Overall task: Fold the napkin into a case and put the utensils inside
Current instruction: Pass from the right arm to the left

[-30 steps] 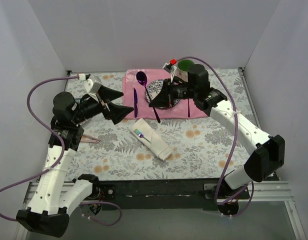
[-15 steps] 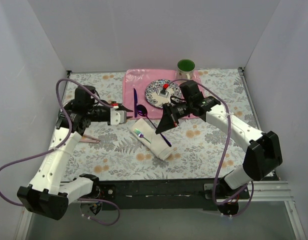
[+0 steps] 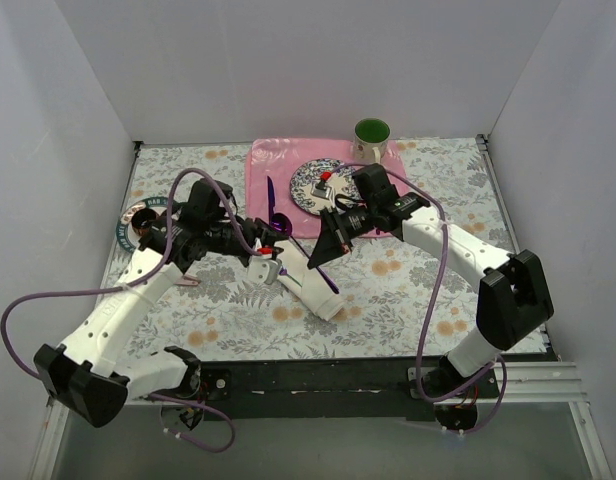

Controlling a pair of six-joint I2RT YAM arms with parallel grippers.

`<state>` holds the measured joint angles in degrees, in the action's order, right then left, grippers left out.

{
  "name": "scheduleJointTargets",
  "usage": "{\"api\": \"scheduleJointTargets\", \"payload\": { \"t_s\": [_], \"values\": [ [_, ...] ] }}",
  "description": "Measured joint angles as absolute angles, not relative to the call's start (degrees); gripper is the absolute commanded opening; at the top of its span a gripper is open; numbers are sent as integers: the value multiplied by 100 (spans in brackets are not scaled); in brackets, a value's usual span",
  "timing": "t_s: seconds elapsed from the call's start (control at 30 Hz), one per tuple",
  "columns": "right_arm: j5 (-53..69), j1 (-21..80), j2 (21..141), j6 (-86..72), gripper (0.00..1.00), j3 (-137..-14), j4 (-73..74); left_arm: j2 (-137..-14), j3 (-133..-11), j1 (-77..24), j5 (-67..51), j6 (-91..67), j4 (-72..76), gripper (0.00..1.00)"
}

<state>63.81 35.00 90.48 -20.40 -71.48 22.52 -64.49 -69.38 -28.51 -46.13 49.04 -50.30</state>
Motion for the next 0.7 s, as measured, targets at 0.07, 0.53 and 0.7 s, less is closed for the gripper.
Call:
{"api": "scheduleJointTargets", "payload": {
  "t_s": [0.07,0.53,0.7],
  "values": [
    [6342,3507,9109,-2064,1,-7150,2252,-6591,-6938,-2936,-4414,5116,-5105,30],
    [6143,3651,9321,-2058,1,-7277,2279,-6960,-6987,-3323,-3859,5555,-5203,28],
    [6108,3715,9330,-2023,1,-7295,2314,-7072,-6989,-3435,-3701,5559,-5186,21]
  ]
}}
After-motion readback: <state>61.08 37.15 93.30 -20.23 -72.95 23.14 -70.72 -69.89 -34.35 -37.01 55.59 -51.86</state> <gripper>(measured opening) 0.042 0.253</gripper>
